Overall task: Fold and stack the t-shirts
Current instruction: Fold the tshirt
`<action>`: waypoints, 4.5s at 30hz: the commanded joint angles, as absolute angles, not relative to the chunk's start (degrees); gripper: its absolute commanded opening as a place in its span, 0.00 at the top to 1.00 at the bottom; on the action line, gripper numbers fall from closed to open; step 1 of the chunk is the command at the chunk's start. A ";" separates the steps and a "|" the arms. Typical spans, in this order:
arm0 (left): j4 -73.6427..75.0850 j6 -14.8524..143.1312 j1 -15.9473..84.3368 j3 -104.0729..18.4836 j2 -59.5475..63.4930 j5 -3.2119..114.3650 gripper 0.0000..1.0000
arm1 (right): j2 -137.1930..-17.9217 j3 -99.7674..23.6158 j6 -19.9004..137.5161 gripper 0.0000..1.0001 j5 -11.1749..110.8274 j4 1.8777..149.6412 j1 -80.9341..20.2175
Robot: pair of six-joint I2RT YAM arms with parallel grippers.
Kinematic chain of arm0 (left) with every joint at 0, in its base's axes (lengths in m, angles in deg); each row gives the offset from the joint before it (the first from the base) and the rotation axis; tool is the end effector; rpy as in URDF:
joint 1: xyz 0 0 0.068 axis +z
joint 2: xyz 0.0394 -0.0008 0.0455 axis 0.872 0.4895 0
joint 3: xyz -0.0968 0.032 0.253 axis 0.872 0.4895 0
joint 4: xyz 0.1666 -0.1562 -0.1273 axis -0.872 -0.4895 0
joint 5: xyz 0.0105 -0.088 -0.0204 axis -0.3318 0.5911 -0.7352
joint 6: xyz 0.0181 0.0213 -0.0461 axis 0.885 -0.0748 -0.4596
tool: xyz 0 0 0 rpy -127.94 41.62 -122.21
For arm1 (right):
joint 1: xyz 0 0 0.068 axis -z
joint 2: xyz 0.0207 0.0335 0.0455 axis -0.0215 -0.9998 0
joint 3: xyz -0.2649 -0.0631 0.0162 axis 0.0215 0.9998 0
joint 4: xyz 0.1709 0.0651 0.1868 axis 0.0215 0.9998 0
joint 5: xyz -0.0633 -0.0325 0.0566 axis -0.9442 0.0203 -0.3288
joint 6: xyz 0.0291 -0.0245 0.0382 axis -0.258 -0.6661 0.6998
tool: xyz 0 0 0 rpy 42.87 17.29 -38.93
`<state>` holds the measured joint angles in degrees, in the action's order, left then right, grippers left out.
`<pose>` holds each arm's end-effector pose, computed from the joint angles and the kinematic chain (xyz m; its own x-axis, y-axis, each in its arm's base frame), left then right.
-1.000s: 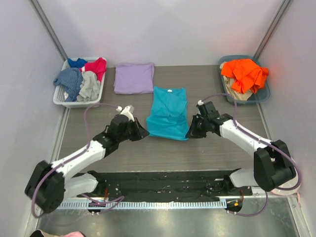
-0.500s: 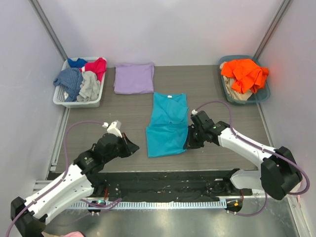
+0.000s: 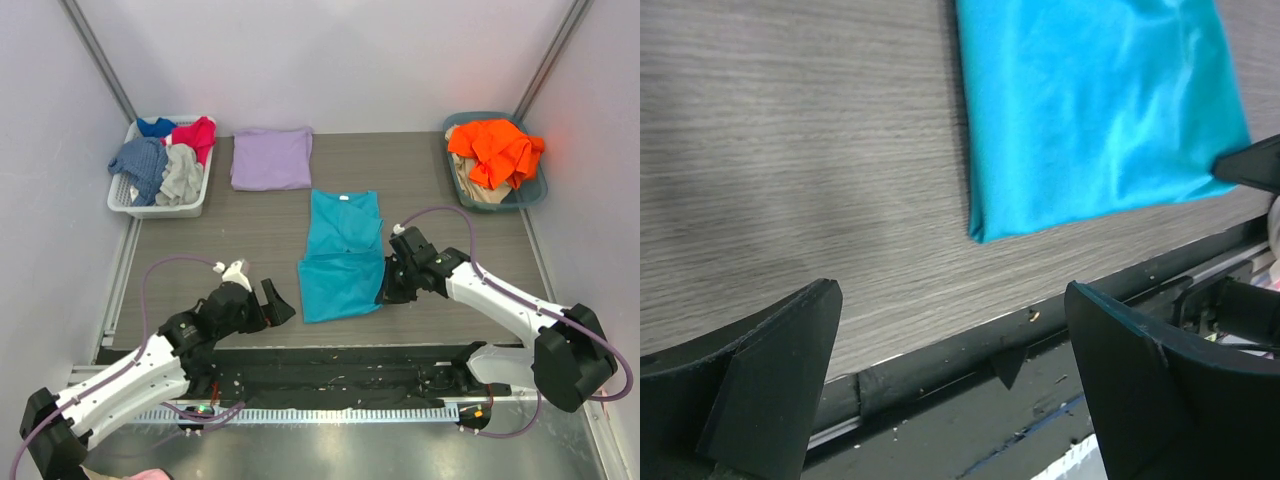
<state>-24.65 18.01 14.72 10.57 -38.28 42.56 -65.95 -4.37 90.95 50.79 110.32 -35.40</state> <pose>0.0999 -0.0989 0.1842 -0.8050 -0.3794 -0.4561 -0.0156 0.7821 -0.6230 0.1810 0.1293 0.2035 -0.9566 0.1020 -0.2730 -0.0136 0.9200 0.3917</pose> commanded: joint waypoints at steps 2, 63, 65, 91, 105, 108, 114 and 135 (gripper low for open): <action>-14.05 16.49 13.76 16.01 -37.57 44.85 0.00 | -64.68 -3.31 91.72 0.99 50.01 109.44 -35.68; -8.76 7.96 1.55 13.55 -18.93 32.90 1.00 | -73.46 -2.08 88.38 0.99 49.92 102.85 -35.77; -9.91 7.08 1.19 14.25 -21.04 32.46 1.00 | -74.69 -3.21 87.94 0.99 50.09 102.24 -35.69; -26.08 17.18 6.45 -5.34 -17.01 16.38 1.00 | -87.62 -27.30 82.93 0.99 53.26 104.25 -35.68; -21.17 29.65 23.68 -10.35 -12.36 25.42 1.00 | -99.65 -45.75 80.65 0.99 55.01 106.45 -35.07; -20.19 31.15 26.41 -13.07 -9.11 27.36 1.00 | -102.47 -50.41 80.56 0.99 55.37 107.33 -34.72; -18.44 34.15 29.66 -19.48 -4.27 30.44 1.00 | -106.94 -60.69 80.03 0.99 56.25 110.31 -33.58; -10.79 38.54 44.16 -25.55 7.86 40.10 1.00 | -128.22 -88.65 79.59 0.98 64.86 114.10 -28.13</action>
